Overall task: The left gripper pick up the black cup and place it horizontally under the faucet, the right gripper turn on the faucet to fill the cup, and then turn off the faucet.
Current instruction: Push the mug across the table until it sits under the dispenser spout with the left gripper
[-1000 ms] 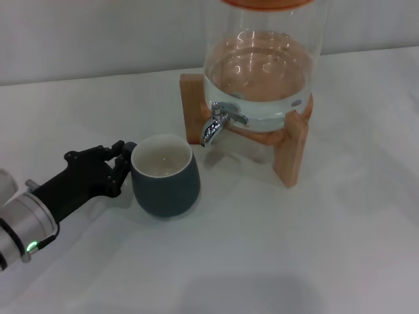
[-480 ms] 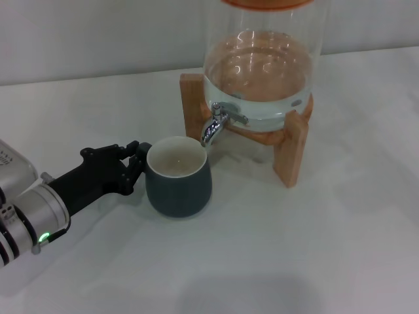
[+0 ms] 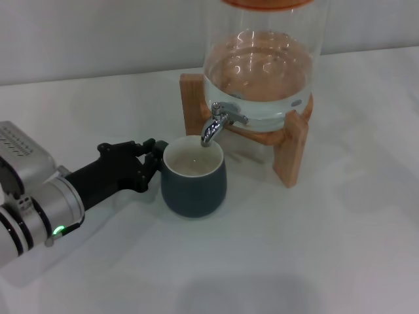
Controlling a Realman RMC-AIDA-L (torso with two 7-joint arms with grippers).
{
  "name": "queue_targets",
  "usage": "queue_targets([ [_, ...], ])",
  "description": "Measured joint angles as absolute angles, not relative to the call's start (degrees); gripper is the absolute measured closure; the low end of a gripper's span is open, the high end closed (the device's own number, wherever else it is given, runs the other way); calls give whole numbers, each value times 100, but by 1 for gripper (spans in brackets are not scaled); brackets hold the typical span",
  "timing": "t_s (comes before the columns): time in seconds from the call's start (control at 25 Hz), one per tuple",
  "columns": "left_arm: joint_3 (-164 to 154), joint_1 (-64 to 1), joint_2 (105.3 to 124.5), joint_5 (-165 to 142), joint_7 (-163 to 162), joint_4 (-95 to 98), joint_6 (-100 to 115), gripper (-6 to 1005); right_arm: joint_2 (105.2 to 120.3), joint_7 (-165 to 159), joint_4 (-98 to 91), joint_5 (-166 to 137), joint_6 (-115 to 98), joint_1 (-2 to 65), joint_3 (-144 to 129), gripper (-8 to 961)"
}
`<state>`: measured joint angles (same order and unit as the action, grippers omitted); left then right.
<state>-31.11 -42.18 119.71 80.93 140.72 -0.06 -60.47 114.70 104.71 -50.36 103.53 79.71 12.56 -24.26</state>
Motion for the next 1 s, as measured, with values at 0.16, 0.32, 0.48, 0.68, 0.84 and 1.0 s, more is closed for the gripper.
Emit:
queue_targets([
  [0.16, -3111, -4312, 11971, 7981, 14049, -97, -5939, 838, 11469, 10472, -5036, 10353, 7972, 1257, -2426, 204],
  [0.32, -3111, -4348, 11971, 7941, 13922, -104, -5848, 838, 11469, 10474, -5035, 10353, 7984, 1257, -2426, 205],
  [0.48, -3102, -4364, 11971, 7936, 13906, -101, -5753, 837, 11469, 10475, -5035, 10353, 7992, 1257, -2429, 205],
  [0.68, -3071, -4428, 11975, 7949, 13925, -102, -5551, 837, 11476, 10476, -5036, 10353, 7996, 1264, -2456, 203],
  [0.84, -3064, -4496, 11984, 7961, 13971, -101, -5510, 846, 11478, 10476, -5018, 10353, 7998, 1266, -2470, 203],
  [1.0, -3061, -4520, 11991, 7963, 14006, -92, -5534, 854, 11479, 10491, -4966, 10362, 7998, 1274, -2465, 203],
])
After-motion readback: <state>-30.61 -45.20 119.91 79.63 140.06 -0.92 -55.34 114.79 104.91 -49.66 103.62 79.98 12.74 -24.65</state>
